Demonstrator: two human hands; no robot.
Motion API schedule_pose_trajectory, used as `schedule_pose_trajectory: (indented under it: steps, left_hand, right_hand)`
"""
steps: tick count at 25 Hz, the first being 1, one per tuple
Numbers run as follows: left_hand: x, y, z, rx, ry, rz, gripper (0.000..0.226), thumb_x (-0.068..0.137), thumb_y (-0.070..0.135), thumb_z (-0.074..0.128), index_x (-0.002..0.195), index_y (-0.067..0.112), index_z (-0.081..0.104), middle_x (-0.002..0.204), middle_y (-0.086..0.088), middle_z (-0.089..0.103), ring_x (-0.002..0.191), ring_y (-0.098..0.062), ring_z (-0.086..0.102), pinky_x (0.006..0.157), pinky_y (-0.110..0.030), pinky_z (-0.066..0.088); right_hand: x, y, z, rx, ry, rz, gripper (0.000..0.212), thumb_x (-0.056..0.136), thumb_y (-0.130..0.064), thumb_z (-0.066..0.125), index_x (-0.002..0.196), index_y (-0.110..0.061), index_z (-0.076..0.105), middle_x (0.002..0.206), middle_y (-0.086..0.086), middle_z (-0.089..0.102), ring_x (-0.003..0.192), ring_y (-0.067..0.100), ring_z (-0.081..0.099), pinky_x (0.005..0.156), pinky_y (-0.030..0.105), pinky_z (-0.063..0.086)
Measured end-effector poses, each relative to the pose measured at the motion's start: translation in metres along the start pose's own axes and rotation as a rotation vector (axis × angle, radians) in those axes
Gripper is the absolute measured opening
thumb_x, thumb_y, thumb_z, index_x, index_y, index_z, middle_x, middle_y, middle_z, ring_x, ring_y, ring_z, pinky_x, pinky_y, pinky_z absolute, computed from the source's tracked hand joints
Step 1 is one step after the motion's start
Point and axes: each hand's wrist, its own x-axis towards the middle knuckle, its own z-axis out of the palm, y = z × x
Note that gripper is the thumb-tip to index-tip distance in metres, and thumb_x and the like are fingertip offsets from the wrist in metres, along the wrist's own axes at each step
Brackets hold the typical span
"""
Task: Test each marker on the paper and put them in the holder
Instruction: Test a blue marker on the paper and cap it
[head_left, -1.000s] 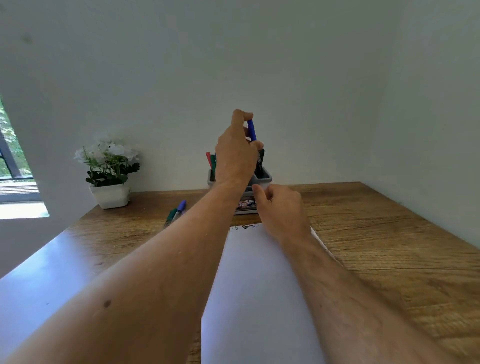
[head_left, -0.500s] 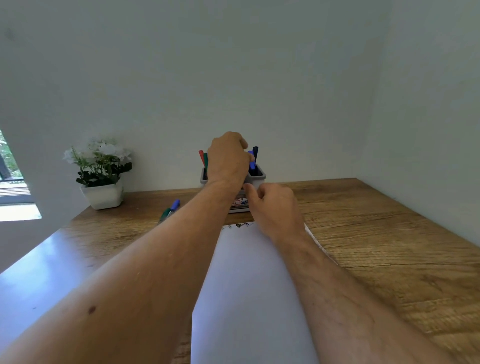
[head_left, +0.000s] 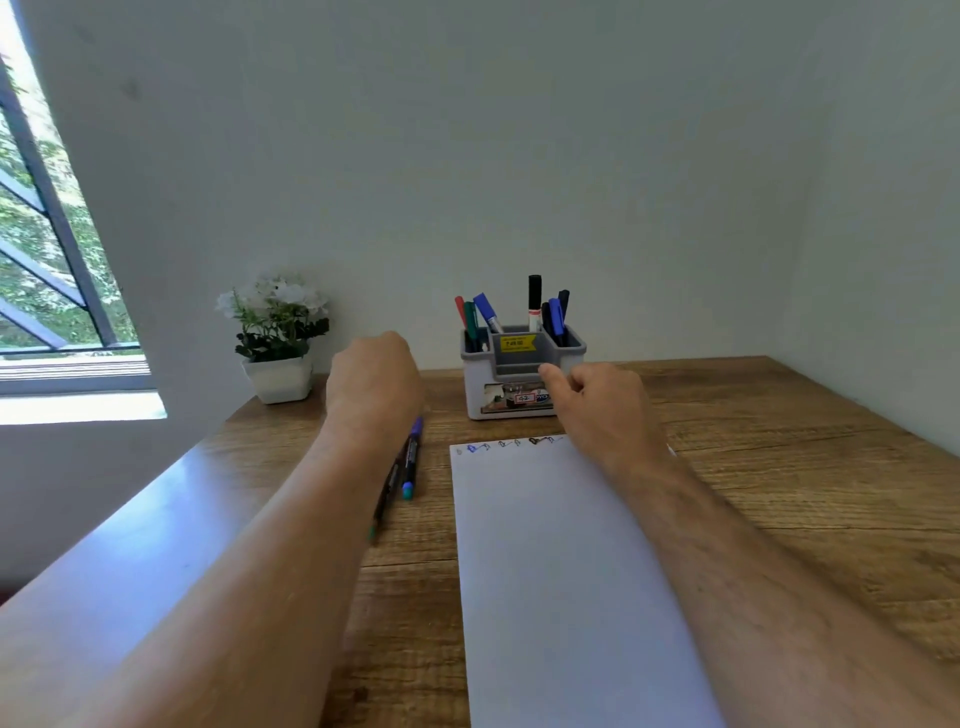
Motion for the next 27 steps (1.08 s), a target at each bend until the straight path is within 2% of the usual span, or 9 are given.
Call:
schedule_pose_trajectory:
  steps: [2, 8, 12, 18, 20, 23, 27]
  left_hand:
    - [0.0, -0.007, 0.005, -0.007, -0.07, -0.02, 0.051, 0.07, 0.033, 0.086, 0.063, 0.015, 0.038, 0.059, -0.006, 0.046, 0.055, -0.021, 0.047, 0.045, -0.031, 0.038]
    - [0.004, -0.01, 0.019, -0.025, -0.129, -0.025, 0.055, 0.066, 0.045, 0.086, 0.065, 0.016, 0.04, 0.065, -0.006, 0.051, 0.061, -0.022, 0.051, 0.052, -0.033, 0.045]
    - [0.002, -0.005, 0.026, -0.037, -0.128, -0.019, 0.054, 0.07, 0.05, 0.082, 0.067, 0.016, 0.039, 0.066, -0.005, 0.049, 0.059, -0.019, 0.049, 0.048, -0.031, 0.04]
    - [-0.001, 0.004, 0.034, -0.021, -0.101, 0.018, 0.055, 0.071, 0.052, 0.08, 0.066, 0.018, 0.037, 0.062, -0.003, 0.047, 0.052, -0.015, 0.045, 0.043, -0.029, 0.036]
    - [-0.002, 0.007, 0.038, -0.025, -0.096, 0.023, 0.05, 0.072, 0.051, 0.079, 0.067, 0.018, 0.042, 0.062, -0.002, 0.047, 0.052, -0.016, 0.046, 0.047, -0.029, 0.041]
    - [-0.001, 0.009, 0.04, -0.066, -0.072, 0.029, 0.031, 0.08, 0.042, 0.074, 0.083, 0.015, 0.06, 0.064, -0.002, 0.05, 0.055, -0.017, 0.051, 0.052, -0.03, 0.048]
    - [-0.002, 0.009, 0.028, -0.265, 0.001, 0.006, 0.036, 0.077, 0.043, 0.074, 0.067, 0.014, 0.055, 0.063, -0.002, 0.06, 0.054, -0.016, 0.057, 0.043, -0.023, 0.039]
  right_hand:
    - [0.0, 0.0, -0.001, -0.01, 0.002, -0.012, 0.051, 0.096, -0.049, 0.051, 0.054, -0.02, 0.05, 0.05, -0.005, 0.05, 0.044, 0.006, 0.046, 0.043, 0.021, 0.03]
    - [0.002, 0.003, 0.0, -0.019, -0.004, -0.025, 0.053, 0.096, -0.05, 0.05, 0.056, -0.017, 0.055, 0.057, 0.002, 0.062, 0.049, 0.012, 0.055, 0.045, 0.021, 0.034]
    - [0.003, 0.003, 0.001, -0.024, -0.01, -0.029, 0.054, 0.095, -0.053, 0.05, 0.06, -0.013, 0.061, 0.061, 0.003, 0.066, 0.054, 0.015, 0.061, 0.049, 0.025, 0.047]
    - [0.002, 0.001, 0.001, -0.024, -0.026, -0.027, 0.053, 0.095, -0.053, 0.049, 0.059, -0.016, 0.06, 0.059, 0.001, 0.064, 0.052, 0.012, 0.059, 0.047, 0.02, 0.038]
    - [0.003, 0.0, 0.001, -0.026, -0.025, -0.024, 0.053, 0.095, -0.053, 0.049, 0.058, -0.017, 0.058, 0.056, 0.0, 0.061, 0.049, 0.01, 0.056, 0.046, 0.02, 0.035]
    - [0.003, 0.0, 0.002, -0.017, -0.02, -0.024, 0.054, 0.095, -0.054, 0.049, 0.057, -0.016, 0.058, 0.056, 0.001, 0.062, 0.05, 0.012, 0.057, 0.045, 0.02, 0.037]
    - [0.002, -0.001, 0.002, -0.001, -0.031, -0.025, 0.054, 0.095, -0.054, 0.049, 0.059, -0.016, 0.059, 0.059, 0.002, 0.064, 0.051, 0.012, 0.06, 0.045, 0.021, 0.042]
